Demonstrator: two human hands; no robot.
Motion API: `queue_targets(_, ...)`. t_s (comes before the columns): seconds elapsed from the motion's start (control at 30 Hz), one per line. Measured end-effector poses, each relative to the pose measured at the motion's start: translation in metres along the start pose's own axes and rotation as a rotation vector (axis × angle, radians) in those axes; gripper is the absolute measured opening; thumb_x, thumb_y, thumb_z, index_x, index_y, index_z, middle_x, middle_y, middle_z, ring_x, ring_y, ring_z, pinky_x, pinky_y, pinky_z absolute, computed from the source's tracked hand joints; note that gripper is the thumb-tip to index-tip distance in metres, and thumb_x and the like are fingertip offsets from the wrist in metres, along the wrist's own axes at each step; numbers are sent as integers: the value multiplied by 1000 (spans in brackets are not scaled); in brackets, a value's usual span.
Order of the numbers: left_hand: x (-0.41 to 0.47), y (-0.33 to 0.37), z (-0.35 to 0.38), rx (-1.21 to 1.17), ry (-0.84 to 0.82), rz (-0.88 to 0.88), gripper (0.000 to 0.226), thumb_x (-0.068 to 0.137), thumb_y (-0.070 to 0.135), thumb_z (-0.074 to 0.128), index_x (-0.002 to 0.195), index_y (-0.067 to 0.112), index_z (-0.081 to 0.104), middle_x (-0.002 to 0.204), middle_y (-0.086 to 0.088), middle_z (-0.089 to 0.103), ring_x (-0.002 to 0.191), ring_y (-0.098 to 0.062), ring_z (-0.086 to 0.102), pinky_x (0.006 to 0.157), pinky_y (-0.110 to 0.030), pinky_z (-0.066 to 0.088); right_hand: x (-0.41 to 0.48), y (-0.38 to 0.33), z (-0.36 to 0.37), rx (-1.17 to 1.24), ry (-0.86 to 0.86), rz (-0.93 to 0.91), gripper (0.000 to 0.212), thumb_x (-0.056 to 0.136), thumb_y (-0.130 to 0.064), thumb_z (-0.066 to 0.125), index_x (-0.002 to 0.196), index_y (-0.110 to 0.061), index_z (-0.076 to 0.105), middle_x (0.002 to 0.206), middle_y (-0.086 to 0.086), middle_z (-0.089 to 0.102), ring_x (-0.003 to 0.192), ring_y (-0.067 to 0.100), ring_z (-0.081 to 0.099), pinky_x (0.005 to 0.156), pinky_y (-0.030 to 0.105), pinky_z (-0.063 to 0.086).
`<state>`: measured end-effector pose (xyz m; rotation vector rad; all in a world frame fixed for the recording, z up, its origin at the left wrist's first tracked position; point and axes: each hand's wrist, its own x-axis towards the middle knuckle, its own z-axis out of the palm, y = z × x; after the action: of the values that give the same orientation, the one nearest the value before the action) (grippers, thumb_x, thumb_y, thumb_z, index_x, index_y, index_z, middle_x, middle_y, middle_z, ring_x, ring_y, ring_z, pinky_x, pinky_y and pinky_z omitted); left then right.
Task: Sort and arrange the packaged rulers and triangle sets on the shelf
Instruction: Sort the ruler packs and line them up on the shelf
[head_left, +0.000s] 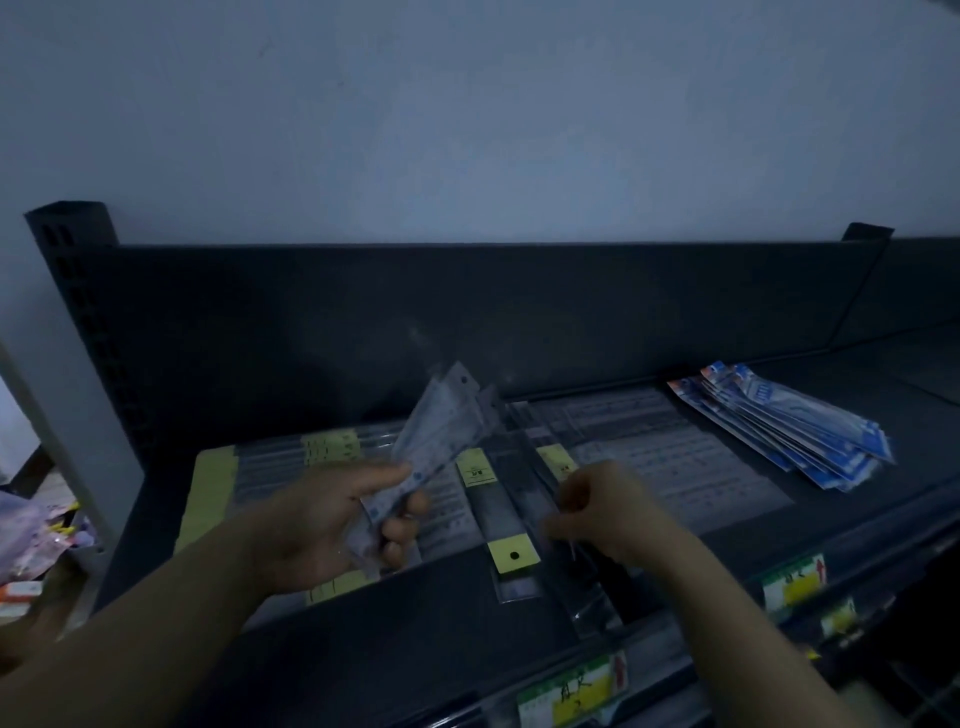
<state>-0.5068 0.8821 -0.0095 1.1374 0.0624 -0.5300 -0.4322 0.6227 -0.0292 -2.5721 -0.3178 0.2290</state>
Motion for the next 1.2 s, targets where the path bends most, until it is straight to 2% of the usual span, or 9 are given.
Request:
queue_targets(0.1, 1, 0, 6, 16, 15, 18, 42, 92, 40, 46, 125, 15, 54, 74, -3, 45, 57, -12, 36, 52, -25, 39, -1, -4, 11, -157, 69, 36, 43, 70, -38, 78, 50, -10, 50, 49, 2, 51, 49, 16, 52, 47, 28, 45)
queue_targets(0.27, 2, -3, 11, -13, -5, 46, 46, 91, 34, 46, 131, 11, 51, 75, -4, 47, 59, -13, 41, 57, -27, 43, -1, -13, 9, -196, 38, 150, 46, 71, -44, 77, 52, -14, 48, 48, -1, 49, 47, 15, 50, 47, 21, 37)
queue_targets(0.43, 1, -5, 15, -10, -1, 112, 40, 94, 13, 42, 131, 1, 51, 84, -10, 62, 68, -17, 59, 64, -31, 52, 2, -11, 5, 124, -89, 231, 36, 75, -27, 77, 58, -13, 50, 54, 3, 53, 51, 17, 52, 50, 25, 42)
queue_targets(0.6, -1, -5, 16, -49, 84, 120, 40, 90, 0, 36, 124, 2, 56, 84, -12, 62, 69, -20, 58, 64, -35, 55, -5, 4, 7, 515, 51, 195, 25, 86, -26, 69, 69, -9, 61, 56, 0, 56, 51, 11, 52, 47, 21, 40)
queue_targets(0.67, 3, -6, 19, -77, 154, 124, 38, 90, 2, 37, 122, 3, 57, 79, -9, 59, 64, -18, 54, 60, -33, 52, -12, 4, 4, 770, 60, 200, 23, 88, -24, 65, 81, -2, 62, 63, 8, 62, 58, 17, 56, 54, 26, 45)
queue_targets(0.8, 19, -14, 35, -93, 275, 190, 29, 97, 22, 48, 119, 6, 60, 78, -7, 65, 64, -18, 60, 60, -32, 53, -23, -11, 5, 1250, 14, 146, 15, 88, -14, 62, 76, -8, 56, 65, 7, 58, 55, 14, 55, 51, 24, 44)
queue_targets(0.87, 28, -21, 49, -50, 283, 230, 30, 98, 26, 47, 118, 9, 61, 89, -8, 71, 79, -21, 67, 75, -38, 56, -24, -23, 12, 1264, -7, 111, 15, 81, -18, 67, 75, -8, 58, 69, 9, 62, 62, 19, 59, 60, 30, 48)
queue_targets(0.97, 39, -29, 70, -43, 229, 265, 29, 98, 31, 46, 120, 18, 60, 105, -6, 73, 96, -22, 68, 84, -37, 54, -27, -36, 22, 1198, -79, 69, 28, 83, -25, 67, 95, -1, 61, 92, 19, 69, 84, 31, 64, 82, 45, 52)
queue_targets(1.2, 46, -40, 76, 201, 226, 335, 32, 104, 35, 31, 114, 36, 61, 113, -5, 69, 106, -25, 64, 97, -43, 49, -30, -32, 23, 1222, -168, 12, 23, 90, -21, 60, 104, -2, 59, 90, 11, 70, 75, 21, 66, 62, 30, 53)
